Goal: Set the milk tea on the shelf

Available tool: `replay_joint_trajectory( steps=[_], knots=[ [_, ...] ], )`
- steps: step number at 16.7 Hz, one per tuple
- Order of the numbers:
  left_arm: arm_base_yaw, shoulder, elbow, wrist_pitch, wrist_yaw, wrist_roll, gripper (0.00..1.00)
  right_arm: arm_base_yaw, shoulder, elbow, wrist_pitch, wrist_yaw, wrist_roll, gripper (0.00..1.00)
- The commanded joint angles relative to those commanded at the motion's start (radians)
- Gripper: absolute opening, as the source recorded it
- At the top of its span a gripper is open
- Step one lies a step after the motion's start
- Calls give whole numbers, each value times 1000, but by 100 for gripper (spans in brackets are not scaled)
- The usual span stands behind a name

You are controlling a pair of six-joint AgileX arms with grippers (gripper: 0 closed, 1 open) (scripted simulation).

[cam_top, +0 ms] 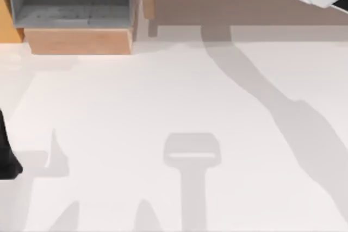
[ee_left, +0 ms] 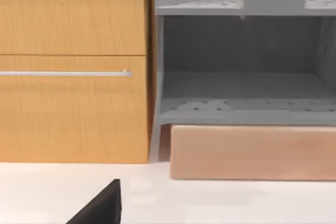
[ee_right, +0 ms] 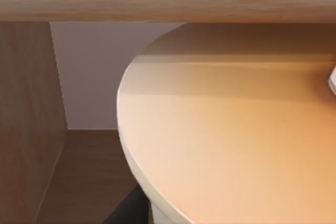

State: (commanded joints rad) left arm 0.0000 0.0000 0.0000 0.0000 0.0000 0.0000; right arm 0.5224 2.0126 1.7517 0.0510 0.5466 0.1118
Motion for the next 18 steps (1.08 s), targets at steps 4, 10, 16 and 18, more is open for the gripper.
replay_joint_trajectory(
  steps=[4, 10, 16, 18],
  knots=[
    [0, 0, 0, 0, 0, 0, 100, 6, -3, -5, 3, 1, 2, 0],
    [0, 0, 0, 0, 0, 0, 100, 103, -49, -188, 110, -62, 22, 0],
    [0, 0, 0, 0, 0, 0, 100, 115, -52, -222, 183, -103, 24, 0],
    [0, 0, 0, 0, 0, 0, 100, 74, -13, -160, 168, -88, 19, 0]
  ],
)
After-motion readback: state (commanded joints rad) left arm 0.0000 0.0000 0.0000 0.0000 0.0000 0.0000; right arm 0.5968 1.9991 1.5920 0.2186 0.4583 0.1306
